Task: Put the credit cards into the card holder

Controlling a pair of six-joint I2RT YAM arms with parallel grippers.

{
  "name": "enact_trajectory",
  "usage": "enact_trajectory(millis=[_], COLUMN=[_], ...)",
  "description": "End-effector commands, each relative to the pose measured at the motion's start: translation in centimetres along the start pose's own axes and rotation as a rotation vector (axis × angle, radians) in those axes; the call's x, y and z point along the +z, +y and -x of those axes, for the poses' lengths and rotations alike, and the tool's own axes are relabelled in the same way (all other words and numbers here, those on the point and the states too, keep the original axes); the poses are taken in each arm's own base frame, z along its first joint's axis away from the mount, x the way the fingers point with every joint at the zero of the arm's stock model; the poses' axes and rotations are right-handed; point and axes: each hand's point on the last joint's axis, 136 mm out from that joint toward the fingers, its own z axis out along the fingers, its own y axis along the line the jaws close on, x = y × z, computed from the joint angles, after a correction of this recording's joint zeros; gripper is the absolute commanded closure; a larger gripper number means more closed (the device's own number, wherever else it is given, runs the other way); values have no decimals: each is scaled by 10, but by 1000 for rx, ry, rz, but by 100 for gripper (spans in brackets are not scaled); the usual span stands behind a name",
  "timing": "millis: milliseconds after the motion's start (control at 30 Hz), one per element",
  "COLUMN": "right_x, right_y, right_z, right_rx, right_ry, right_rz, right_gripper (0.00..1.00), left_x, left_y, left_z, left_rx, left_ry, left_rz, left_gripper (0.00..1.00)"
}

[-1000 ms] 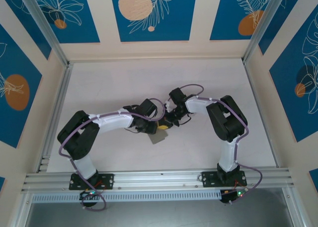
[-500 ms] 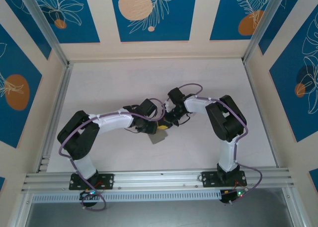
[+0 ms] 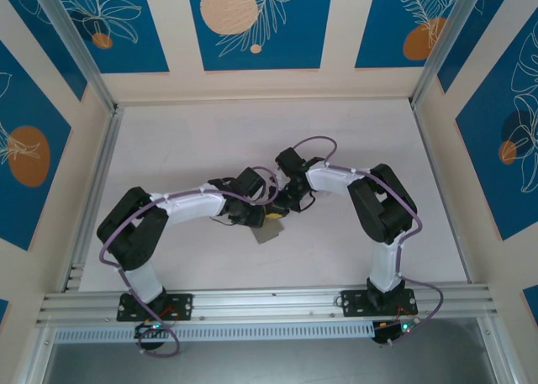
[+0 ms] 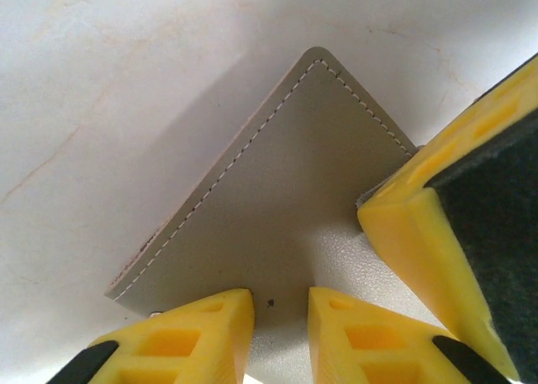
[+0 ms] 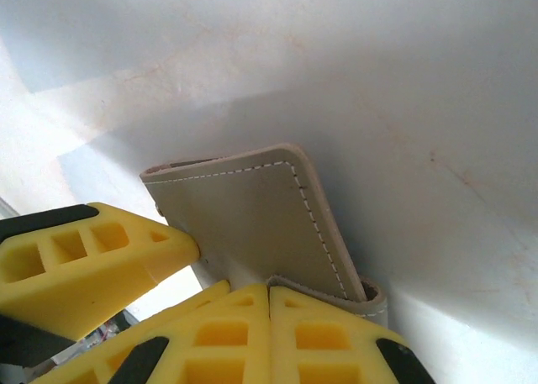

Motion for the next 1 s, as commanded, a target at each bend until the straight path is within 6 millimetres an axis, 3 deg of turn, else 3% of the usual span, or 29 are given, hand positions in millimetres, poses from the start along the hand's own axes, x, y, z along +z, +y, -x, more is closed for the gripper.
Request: enact_trajectory(millis=[0,233,333,700,967], right_x=[40,13,-1,-31,-29], right_y=[-33,17,29,35,33], right_z=[-48,-38,-35,-27,-26], right_rx=[29,26,22,66,95], right_ry=[134,140,132,126,151], right_rz=[-154,121,186,367,419], right_gripper=[100,100,100,100,100], left_x=[14,17,18,24,22], left_y=[-17,-15,-14,-11,-13], left_z=[5,4,3,0,2], left_rx=[32,32,28,21,22], left_ry=[-14,-15,-18,-17,-25], left_rz=[-54,-45,-45,-46,-52], left_gripper=[74,74,74,74,74])
